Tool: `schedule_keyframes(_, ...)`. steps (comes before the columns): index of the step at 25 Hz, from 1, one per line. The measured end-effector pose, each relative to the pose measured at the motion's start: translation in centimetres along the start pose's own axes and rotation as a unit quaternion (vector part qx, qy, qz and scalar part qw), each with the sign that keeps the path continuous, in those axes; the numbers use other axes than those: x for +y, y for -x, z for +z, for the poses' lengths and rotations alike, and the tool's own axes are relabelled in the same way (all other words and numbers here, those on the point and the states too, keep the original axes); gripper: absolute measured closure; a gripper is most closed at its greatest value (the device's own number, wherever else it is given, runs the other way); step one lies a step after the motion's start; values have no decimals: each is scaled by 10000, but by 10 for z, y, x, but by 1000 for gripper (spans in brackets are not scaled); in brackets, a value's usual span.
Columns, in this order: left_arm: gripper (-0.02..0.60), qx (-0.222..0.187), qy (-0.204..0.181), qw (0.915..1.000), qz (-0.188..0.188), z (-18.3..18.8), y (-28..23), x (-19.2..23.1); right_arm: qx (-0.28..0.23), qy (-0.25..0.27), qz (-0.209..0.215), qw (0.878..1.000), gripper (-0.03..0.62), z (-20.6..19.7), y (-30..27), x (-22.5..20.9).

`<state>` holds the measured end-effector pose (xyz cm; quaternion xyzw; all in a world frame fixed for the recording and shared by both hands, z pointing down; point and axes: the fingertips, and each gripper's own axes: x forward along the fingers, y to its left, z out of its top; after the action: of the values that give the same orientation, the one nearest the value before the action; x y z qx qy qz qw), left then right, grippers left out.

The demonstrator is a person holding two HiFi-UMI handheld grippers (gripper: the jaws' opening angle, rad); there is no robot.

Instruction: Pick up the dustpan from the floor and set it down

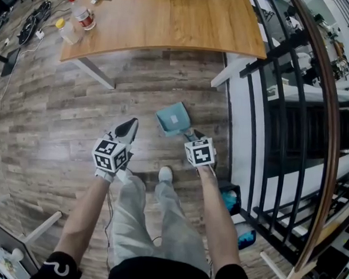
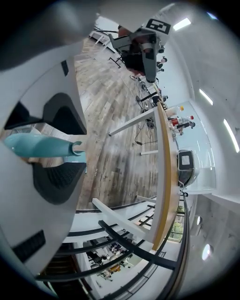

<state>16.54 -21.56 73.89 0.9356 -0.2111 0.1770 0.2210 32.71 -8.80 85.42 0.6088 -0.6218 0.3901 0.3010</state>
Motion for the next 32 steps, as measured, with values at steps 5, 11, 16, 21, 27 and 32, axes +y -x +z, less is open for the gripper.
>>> schedule_keyframes(5,583,-85,-84,9999,81,26,15,-10,-286,105,99,9995,418,33,25,7)
schedule_keyframes(11,583,-124,-160,9996,220,65,34,-16,-594,283,232,9976,448,83,64,15)
schedule_keyframes(16,583,-282,-212,9990,281,119,55,-29,-967,459,214,9940,529,129,117,14)
schedule_keyframes(21,583,-525,-317,9974,374,168,83,-37,-1479,352,324,9878,592,168,164,12)
schedule_keyframes(27,583,-665,-400,9966,266,202,108,-60,-1880,525,516,9794,597,197,223,18)
schedule_keyframes(32,583,-789,-450,9952,350,227,131,-69,-2199,823,565,9704,597,223,269,22)
